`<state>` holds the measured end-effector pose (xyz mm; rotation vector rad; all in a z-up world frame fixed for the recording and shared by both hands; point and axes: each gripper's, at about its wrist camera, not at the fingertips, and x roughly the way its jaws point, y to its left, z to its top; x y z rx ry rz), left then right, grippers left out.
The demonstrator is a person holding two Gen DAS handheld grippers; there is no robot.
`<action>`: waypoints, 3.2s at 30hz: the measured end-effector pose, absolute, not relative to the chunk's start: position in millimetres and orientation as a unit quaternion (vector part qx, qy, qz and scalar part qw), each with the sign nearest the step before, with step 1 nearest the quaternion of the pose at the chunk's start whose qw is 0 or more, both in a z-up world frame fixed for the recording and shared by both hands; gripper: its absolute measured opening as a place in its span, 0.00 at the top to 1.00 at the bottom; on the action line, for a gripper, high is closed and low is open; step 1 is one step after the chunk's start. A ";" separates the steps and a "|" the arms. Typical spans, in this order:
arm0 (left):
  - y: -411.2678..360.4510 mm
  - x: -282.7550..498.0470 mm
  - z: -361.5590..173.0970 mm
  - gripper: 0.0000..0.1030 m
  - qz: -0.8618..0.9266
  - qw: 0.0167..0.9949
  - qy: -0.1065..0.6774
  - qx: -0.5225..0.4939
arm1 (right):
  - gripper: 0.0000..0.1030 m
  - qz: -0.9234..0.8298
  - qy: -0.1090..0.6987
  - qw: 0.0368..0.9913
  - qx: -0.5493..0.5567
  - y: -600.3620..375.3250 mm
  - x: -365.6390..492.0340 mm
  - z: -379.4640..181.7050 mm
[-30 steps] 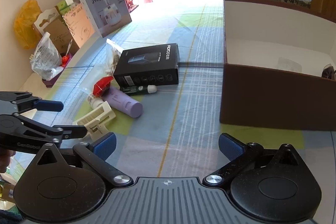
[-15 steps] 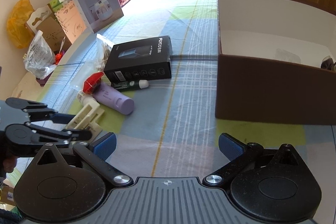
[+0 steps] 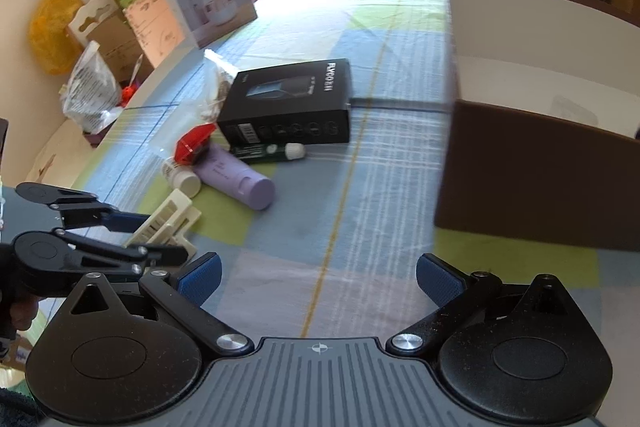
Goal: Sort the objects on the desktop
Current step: 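Grasp the cream hair claw clip with the left tool while the right tool grasps the purple tube, then lift the claw clip and purple tube and carry both over the box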
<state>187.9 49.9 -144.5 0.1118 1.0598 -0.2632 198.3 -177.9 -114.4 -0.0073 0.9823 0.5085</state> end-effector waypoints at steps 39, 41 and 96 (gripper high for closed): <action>129.2 148.4 -138.3 0.65 0.019 0.848 0.528 -0.041 | 0.75 0.403 0.431 0.790 -0.164 -130.7 199.8 -148.8; 127.0 148.4 -138.0 0.65 0.016 0.848 0.528 -0.042 | 0.75 0.396 0.436 0.793 -0.159 -136.6 194.9 -146.6; -62.7 194.7 -18.6 0.65 -0.183 0.894 0.409 -0.002 | 0.70 0.256 0.356 0.898 0.028 -314.8 191.7 -12.5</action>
